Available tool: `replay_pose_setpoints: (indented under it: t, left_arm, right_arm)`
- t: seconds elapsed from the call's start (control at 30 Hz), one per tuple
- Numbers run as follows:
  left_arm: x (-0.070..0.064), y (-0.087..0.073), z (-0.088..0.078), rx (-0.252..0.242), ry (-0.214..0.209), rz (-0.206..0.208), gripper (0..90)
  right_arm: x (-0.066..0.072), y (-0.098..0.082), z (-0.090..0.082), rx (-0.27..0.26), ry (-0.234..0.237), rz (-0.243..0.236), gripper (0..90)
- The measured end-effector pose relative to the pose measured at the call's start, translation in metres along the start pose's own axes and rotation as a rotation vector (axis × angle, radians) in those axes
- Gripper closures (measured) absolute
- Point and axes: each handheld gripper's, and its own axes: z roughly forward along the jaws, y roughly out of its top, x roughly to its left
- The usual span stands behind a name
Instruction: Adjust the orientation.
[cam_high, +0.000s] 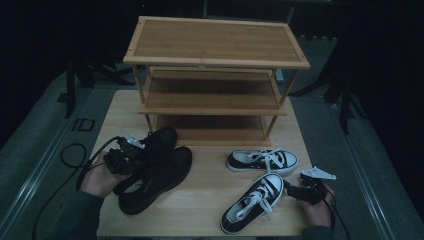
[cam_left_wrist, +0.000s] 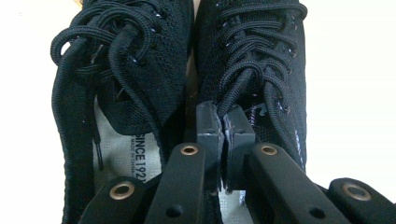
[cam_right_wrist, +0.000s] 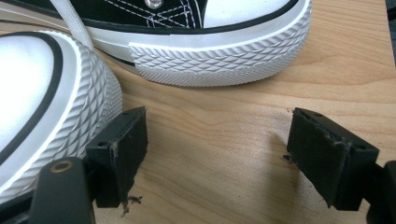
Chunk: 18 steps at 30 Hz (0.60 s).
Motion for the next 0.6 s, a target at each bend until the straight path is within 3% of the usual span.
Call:
replay_pose_setpoints:
  t: [0.13, 0.23, 0.4, 0.6]
  left_arm:
    - [0.0004, 0.0004, 0.0003, 0.004, -0.012, 0.004, 85.4]
    - [-0.0008, 0.0004, -0.0008, 0.011, 0.01, 0.016, 77.7]
    - [-0.0032, 0.0004, -0.0025, 0.014, 0.009, 0.029, 70.3]
    - [-0.0025, -0.0004, -0.0037, 0.008, 0.02, 0.01, 57.0]
  right_arm:
    - [0.0, 0.0, 0.0, 0.0, 0.0, 0.0, 20.2]
    - [-0.0001, 0.0, 0.0, 0.0, 0.0, -0.001, 20.2]
    - [0.0, 0.0, 0.0, 0.0, 0.0, 0.0, 20.2]
    - [0.0, 0.0, 0.0, 0.0, 0.0, 0.0, 20.2]
